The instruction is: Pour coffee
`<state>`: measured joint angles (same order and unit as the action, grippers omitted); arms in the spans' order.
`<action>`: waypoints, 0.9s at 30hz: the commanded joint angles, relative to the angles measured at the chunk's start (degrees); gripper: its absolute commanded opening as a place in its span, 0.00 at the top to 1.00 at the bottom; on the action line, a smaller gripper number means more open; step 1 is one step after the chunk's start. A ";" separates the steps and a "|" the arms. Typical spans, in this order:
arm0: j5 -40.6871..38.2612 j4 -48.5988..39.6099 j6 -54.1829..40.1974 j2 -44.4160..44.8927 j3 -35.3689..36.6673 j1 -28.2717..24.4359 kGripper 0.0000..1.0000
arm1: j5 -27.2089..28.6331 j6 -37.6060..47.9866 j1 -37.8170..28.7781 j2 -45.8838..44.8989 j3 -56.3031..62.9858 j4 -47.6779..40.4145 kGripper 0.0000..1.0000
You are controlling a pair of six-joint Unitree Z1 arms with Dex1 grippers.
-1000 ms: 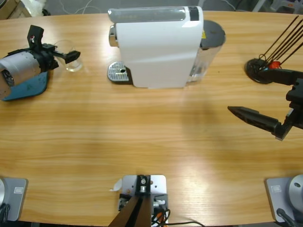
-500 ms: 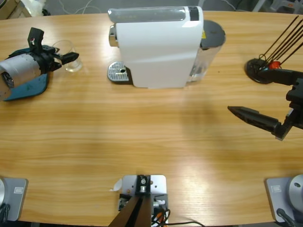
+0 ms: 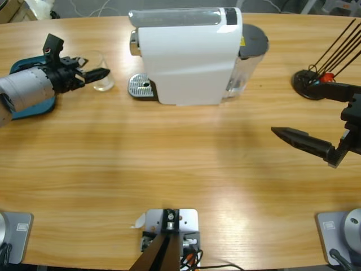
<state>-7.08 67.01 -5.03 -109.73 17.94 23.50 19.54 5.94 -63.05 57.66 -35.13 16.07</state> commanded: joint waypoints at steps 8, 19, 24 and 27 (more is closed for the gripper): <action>-2.75 -29.63 -5.30 10.50 12.25 3.39 0.74 | -1.00 0.48 0.73 -1.44 2.75 -0.78 0.01; -5.21 -32.63 -5.95 3.60 19.07 6.42 0.74 | -1.10 0.43 1.38 -1.85 2.96 -0.87 0.02; -5.83 -32.76 -5.78 1.15 19.14 7.44 0.74 | -1.79 0.04 2.40 -1.85 2.96 -1.22 0.02; -6.37 -32.74 -5.78 0.26 19.32 7.75 0.74 | -1.79 0.04 2.40 -1.93 3.03 -1.22 0.02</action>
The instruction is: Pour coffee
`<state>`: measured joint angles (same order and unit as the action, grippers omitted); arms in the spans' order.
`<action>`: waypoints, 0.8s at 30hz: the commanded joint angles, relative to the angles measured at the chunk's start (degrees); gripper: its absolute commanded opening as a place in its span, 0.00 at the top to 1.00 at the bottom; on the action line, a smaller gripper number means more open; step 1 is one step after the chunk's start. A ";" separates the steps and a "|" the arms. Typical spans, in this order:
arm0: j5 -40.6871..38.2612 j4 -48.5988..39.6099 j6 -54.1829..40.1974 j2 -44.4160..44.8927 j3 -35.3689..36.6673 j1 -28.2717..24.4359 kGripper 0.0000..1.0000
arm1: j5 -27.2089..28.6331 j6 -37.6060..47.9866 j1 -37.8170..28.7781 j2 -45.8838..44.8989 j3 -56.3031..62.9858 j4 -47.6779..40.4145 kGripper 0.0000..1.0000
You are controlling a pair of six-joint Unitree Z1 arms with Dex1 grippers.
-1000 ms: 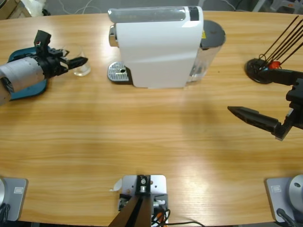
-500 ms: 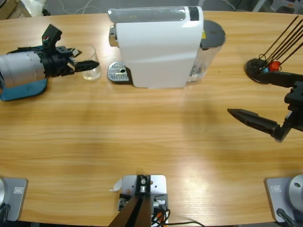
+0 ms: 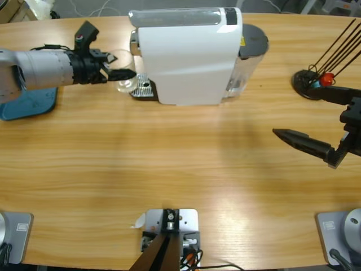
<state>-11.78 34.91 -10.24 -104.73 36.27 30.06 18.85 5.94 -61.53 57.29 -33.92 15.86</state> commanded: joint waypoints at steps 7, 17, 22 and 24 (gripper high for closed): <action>-2.90 -0.56 -0.32 -6.05 2.28 2.32 0.74 | -1.09 0.04 0.97 -1.65 1.84 -1.01 0.02; -3.16 -0.63 -0.53 -6.83 1.88 3.08 0.06 | -1.14 0.04 1.06 -1.74 1.91 -1.01 0.02; -3.07 -0.74 -0.66 -6.90 1.42 2.55 0.01 | -1.18 0.04 1.06 -1.74 1.93 -1.01 0.02; -3.11 -0.72 -0.83 -6.00 0.73 2.15 0.01 | -1.32 0.04 1.06 -1.69 1.93 -1.01 0.02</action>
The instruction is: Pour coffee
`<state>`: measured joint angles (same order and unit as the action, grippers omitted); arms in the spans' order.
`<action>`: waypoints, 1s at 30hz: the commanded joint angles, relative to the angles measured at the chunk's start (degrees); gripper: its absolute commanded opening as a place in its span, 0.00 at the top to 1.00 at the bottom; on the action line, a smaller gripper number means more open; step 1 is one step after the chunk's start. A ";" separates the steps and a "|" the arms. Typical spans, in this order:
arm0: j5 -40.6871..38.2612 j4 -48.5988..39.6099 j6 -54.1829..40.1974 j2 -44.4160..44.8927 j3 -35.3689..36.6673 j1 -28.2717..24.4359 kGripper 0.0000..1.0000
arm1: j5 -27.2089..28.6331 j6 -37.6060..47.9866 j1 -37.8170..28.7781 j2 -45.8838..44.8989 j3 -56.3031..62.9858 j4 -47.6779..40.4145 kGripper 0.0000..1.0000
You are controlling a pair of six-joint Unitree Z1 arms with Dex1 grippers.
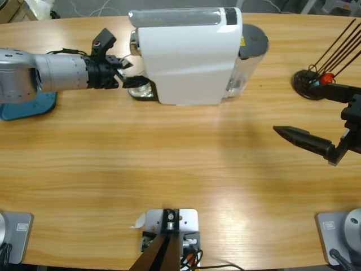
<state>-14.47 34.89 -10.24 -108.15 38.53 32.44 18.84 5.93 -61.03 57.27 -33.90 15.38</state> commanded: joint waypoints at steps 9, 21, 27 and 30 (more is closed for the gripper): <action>-0.91 -0.95 -0.92 4.22 -5.84 -0.79 0.01 | -1.67 -0.05 0.58 -0.86 1.99 -0.99 0.02; 2.41 -40.55 4.18 35.95 0.33 -0.36 0.01 | -2.62 -0.93 0.77 -0.73 0.02 0.28 0.00; 10.15 -63.07 4.28 42.61 8.91 -0.36 0.02 | -9.93 -5.58 12.99 4.28 -14.06 10.33 0.60; 10.16 -63.46 3.39 43.99 8.70 -0.27 0.02 | -11.88 -9.50 19.00 9.48 -21.54 13.34 1.00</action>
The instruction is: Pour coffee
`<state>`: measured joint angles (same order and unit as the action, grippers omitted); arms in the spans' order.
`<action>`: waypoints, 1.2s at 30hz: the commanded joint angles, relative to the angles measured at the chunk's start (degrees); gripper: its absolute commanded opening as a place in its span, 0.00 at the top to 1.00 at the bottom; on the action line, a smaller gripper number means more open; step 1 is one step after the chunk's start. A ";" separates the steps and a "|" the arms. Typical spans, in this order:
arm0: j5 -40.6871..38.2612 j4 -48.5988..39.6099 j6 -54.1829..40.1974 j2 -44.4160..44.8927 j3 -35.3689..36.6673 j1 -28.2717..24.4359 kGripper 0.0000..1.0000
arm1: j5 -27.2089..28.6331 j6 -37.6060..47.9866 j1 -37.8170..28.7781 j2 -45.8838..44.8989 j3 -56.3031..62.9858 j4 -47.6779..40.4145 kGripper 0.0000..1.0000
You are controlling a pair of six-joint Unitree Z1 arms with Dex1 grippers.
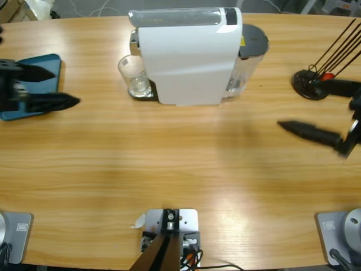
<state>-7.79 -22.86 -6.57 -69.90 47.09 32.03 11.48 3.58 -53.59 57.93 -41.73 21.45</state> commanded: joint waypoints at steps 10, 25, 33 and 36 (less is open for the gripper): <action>5.98 -6.06 -0.82 6.23 -0.38 -0.11 0.11 | -10.06 -13.85 18.02 30.29 -37.70 18.05 1.00; 6.23 -5.83 -0.46 6.30 -1.12 -0.21 0.15 | -9.76 -17.40 16.43 47.48 -61.43 33.61 1.00; 6.19 -5.62 -0.46 5.74 -1.12 -0.21 0.15 | -9.29 -17.56 14.97 49.52 -64.21 35.68 1.00; 6.21 -5.69 -0.46 5.76 -1.12 -0.21 0.15 | -8.88 -17.56 14.92 49.45 -63.86 35.68 1.00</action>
<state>-2.39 -27.83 -6.87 -63.92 47.27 32.03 1.17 -13.38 -37.79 104.31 -106.20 56.38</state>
